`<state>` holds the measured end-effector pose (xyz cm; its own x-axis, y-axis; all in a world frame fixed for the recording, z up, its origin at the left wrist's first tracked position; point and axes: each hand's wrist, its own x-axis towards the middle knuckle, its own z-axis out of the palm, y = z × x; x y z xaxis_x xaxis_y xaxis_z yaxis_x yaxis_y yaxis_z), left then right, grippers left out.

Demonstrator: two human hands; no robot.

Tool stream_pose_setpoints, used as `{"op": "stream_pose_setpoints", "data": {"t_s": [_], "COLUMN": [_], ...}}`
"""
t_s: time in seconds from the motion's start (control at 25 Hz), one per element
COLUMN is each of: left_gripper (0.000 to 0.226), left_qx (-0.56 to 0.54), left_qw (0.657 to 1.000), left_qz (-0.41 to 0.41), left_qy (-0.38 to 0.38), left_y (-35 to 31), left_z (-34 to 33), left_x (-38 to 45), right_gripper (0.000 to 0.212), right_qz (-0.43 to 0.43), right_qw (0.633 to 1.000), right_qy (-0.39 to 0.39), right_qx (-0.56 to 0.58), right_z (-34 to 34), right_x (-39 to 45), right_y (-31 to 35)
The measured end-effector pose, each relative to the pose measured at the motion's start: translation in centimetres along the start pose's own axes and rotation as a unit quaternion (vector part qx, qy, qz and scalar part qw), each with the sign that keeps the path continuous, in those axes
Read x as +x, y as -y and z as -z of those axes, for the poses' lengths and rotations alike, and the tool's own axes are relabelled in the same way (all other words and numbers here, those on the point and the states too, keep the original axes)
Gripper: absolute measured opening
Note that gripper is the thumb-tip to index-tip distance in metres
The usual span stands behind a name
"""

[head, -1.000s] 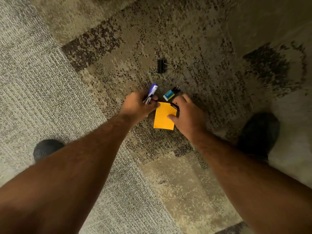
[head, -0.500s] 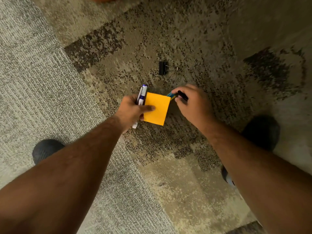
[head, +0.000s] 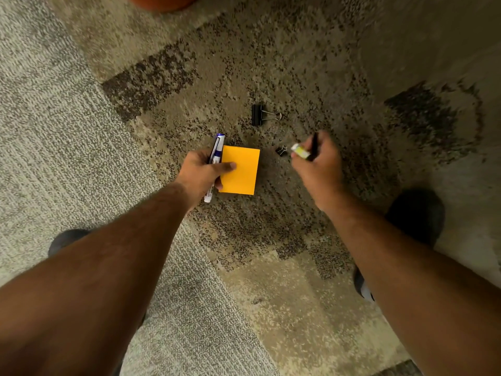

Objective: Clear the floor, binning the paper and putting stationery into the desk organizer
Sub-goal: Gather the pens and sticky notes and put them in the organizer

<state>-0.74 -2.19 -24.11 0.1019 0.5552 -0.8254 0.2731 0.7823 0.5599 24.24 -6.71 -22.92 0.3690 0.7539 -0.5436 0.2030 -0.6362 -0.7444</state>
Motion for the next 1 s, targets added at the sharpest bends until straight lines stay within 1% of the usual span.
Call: {"op": "stream_pose_setpoints", "data": {"t_s": [0.04,0.08,0.12,0.2,0.24,0.28,0.32,0.36,0.4,0.44,0.48,0.52,0.56,0.64,0.68,0.84,0.96,1.0], "left_gripper": [0.02,0.021,0.022,0.025,0.026,0.027,0.027,0.027,0.027,0.026,0.026,0.028,0.03,0.031,0.031,0.025,0.012,0.015], "left_qx": [0.001,0.003,0.005,0.004,0.0,-0.004,-0.006,-0.008,-0.009,-0.01,-0.009,-0.003,0.008,0.039,0.052,0.065,0.053,0.052], "left_qw": [1.0,1.0,1.0,1.0,1.0,1.0,1.0,1.0,1.0,1.0,1.0,1.0,1.0,0.998,0.997,0.997,0.997,0.997], "left_qz": [0.001,0.002,0.003,0.002,0.002,0.002,0.002,0.0,-0.006,-0.014,-0.021,-0.026,-0.029,-0.043,-0.049,-0.047,-0.05,-0.054], "left_qy": [-0.002,-0.006,-0.01,-0.014,-0.014,-0.014,-0.016,-0.017,-0.016,-0.013,-0.01,-0.009,-0.009,-0.002,0.001,-0.012,-0.014,-0.013], "left_y": [0.1,0.3,0.4,0.5,0.5,0.5,0.4,0.3,0.2,0.0,-0.1,-0.4,-0.6,-1.0,-1.2,-1.4,-1.6,-1.7], "left_z": [-0.2,-0.4,-0.6,-1.0,-1.2,-1.4,-1.6,-1.7,-1.7,-1.8,-1.8,-1.7,-1.6,-1.3,-1.2,-0.6,-0.4,-0.4], "left_x": [0.1,0.3,0.4,0.6,0.6,0.7,0.7,0.7,0.7,0.8,0.8,0.9,1.0,1.2,1.3,1.8,1.6,1.4], "right_gripper": [0.036,0.038,0.04,0.037,0.03,0.02,0.016,0.017,0.019,0.022,0.028,0.031,0.029,0.018,0.015,0.012,0.008,0.007], "right_qz": [-0.073,-0.112,-0.131,-0.149,-0.153,-0.15,-0.134,-0.098,-0.048,0.003,0.044,0.077,0.099,0.122,0.114,0.012,-0.048,-0.061], "right_qw": [0.992,0.977,0.961,0.933,0.927,0.937,0.961,0.985,0.993,0.984,0.967,0.952,0.944,0.944,0.949,0.985,0.995,0.994], "right_qy": [-0.011,0.003,0.032,0.103,0.131,0.145,0.139,0.118,0.094,0.096,0.115,0.129,0.127,0.112,0.108,0.079,0.078,0.086], "right_qx": [0.104,0.183,0.241,0.311,0.315,0.281,0.199,0.076,-0.05,-0.149,-0.222,-0.268,-0.288,-0.285,-0.272,-0.151,-0.05,-0.027], "right_z": [0.6,1.3,2.0,2.9,2.9,2.8,2.5,2.3,2.0,1.7,1.3,1.0,0.7,0.1,-0.1,-0.6,-0.3,-0.2], "right_x": [0.2,0.5,0.8,1.6,1.8,2.1,2.6,3.1,3.6,4.0,4.1,4.1,4.1,4.3,4.5,4.9,4.8,4.8], "right_y": [0.1,0.2,0.2,0.5,0.7,0.9,1.1,1.1,1.2,1.3,1.4,1.6,1.6,1.6,1.6,1.8,2.3,2.4]}}
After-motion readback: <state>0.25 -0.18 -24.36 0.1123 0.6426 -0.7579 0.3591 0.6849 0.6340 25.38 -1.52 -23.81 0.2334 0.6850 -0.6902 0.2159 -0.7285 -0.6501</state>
